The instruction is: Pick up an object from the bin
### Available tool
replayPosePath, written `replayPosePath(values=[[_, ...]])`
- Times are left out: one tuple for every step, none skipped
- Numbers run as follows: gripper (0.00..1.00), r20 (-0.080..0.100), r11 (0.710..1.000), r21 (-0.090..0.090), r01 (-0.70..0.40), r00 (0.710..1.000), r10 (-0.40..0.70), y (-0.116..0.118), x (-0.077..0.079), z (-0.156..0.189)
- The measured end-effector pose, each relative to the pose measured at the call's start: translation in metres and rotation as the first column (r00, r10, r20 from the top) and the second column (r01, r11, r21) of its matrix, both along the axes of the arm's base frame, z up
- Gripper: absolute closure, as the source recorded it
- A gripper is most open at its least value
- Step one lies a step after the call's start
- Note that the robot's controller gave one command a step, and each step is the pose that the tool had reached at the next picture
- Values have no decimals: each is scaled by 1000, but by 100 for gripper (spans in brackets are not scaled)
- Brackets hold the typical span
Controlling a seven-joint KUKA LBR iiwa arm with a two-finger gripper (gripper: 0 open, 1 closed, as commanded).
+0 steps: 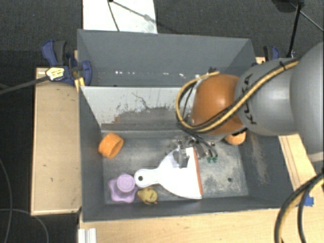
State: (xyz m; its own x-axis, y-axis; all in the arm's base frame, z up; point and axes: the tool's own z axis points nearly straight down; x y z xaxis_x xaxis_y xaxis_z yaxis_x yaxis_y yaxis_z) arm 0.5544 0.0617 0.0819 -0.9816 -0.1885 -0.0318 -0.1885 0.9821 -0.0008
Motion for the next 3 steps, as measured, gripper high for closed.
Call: replayPosePath(values=[[100,0,1000,0,1,1000,-1,0,0,0],[100,-29,999,-4,-32,999,32,-10,-6,84],[100,-29,1000,-4,-31,999,31,-10,-6,84]])
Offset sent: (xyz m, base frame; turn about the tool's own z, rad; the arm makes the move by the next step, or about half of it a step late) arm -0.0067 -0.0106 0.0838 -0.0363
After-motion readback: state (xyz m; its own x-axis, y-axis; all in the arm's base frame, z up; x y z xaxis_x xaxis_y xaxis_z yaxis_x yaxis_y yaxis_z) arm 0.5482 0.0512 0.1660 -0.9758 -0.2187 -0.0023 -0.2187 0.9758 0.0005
